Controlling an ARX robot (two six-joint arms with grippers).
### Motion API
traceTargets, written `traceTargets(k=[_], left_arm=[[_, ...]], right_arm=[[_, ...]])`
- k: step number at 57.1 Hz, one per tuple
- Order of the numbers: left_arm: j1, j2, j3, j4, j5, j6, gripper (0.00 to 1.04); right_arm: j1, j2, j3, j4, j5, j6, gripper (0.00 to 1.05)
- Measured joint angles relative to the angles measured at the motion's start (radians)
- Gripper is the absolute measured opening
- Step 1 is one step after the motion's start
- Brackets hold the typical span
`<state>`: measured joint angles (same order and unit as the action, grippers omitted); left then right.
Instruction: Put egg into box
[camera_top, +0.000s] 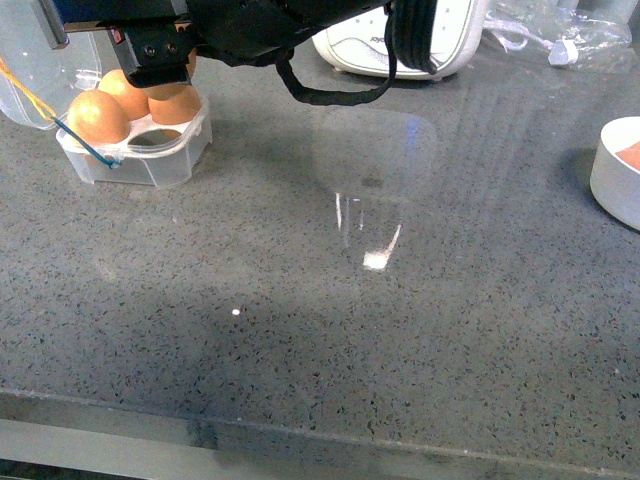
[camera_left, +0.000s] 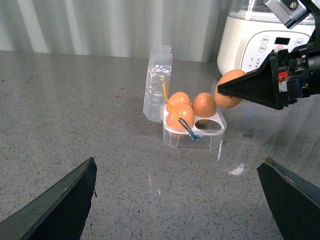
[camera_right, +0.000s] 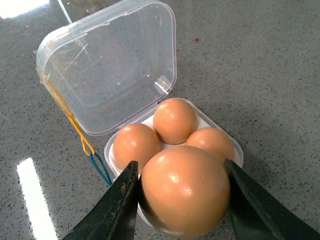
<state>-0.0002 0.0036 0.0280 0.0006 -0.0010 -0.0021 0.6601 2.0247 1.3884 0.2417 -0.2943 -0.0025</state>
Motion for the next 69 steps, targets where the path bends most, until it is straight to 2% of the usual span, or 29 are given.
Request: traceTargets(k=[22,27,37,39,42,53,61,69], left_arm=[[0.0,0.0,0.0,0.0,0.0,0.0,0.98],[0.0,0.0,0.0,0.0,0.0,0.0,0.98],[0.0,0.0,0.0,0.0,0.0,0.0,0.98],[0.0,0.0,0.0,0.0,0.0,0.0,0.98],[0.0,0.0,0.0,0.0,0.0,0.0,0.98],[0.0,0.0,0.0,0.0,0.0,0.0,0.98],[0.0,0.0,0.0,0.0,0.0,0.0,0.98],[0.0,0.0,0.0,0.0,0.0,0.0,0.98]], right_arm=[[0.017,0.042,0.045,-0.019,-0.001,0.011,0.44],[0.018,0.043,0.045,-0.018,-0.016,0.023,0.56],[0.017,0.043,0.043,-0.006,-0.023,0.027,0.95],[0.017,0.039,0.038,-0.003,-0.023,0.03,0.99],[0.015,0.027,0.024,0.003,-0.024,0.03,0.97],[-0.032,-0.105,-0.085,0.045,0.002,0.037,0.97],[-0.108,-0.22,-0.203,0.039,0.103,0.008,0.97],[-0.258,-0.36,-0.393,0.074,0.244,-0.058,0.97]])
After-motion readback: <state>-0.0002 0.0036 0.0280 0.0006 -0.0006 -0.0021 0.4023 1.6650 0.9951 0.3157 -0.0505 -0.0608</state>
